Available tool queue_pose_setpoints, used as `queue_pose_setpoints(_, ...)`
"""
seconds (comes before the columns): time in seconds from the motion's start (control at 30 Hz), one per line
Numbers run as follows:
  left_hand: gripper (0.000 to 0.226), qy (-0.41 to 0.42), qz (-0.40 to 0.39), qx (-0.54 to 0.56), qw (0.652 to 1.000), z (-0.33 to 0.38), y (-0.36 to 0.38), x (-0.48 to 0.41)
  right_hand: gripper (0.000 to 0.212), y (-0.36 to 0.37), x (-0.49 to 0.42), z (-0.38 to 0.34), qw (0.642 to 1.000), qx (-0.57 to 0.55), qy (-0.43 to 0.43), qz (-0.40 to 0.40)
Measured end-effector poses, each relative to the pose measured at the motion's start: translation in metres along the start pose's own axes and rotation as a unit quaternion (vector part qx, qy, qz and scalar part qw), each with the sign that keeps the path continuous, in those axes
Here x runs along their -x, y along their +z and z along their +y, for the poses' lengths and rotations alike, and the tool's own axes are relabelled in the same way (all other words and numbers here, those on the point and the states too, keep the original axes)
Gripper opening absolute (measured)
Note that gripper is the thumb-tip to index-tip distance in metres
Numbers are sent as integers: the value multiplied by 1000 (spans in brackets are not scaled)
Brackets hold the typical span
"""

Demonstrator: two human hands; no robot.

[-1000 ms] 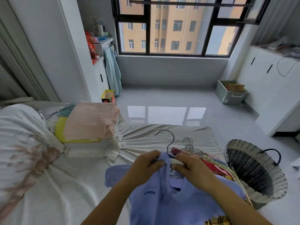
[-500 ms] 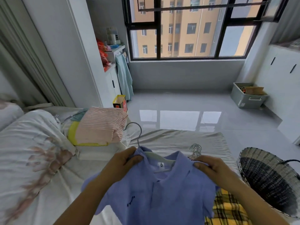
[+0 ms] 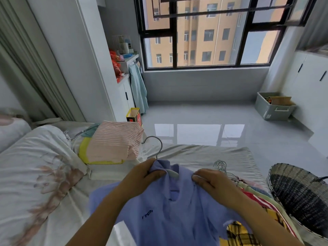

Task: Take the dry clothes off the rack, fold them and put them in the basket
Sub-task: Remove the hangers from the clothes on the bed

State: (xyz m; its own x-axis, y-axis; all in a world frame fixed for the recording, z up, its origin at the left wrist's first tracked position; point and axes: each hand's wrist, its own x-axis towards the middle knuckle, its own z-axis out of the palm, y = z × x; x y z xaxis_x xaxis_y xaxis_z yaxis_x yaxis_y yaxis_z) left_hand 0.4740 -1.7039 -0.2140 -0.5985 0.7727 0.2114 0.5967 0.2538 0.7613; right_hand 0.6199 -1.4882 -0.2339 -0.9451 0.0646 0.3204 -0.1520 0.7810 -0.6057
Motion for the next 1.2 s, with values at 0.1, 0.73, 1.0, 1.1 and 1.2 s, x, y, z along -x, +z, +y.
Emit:
queue_pose_setpoints(0.1,24,8,9,21,1000,-15,-24,3,20,12,-11,-18,999,10,41,-27)
queue_pose_setpoints(0.73,47,8,70,-8,998,-107,-109,21,2,57,-97,-104,953,-186,216,106)
queue_pose_setpoints(1.0,11,-79,124,40,988,-130,-97,34,33,51,-81,-96,956,-198,207,60)
queue_pose_setpoints(1.1,36,-101,190,-76,974,-129,-85,32,34,50,-78,-96,952,-206,207,89)
queue_pose_setpoints(1.2,35,96,293,-259,915,-101,-70,29,35,39,-78,-96,936,-236,214,149)
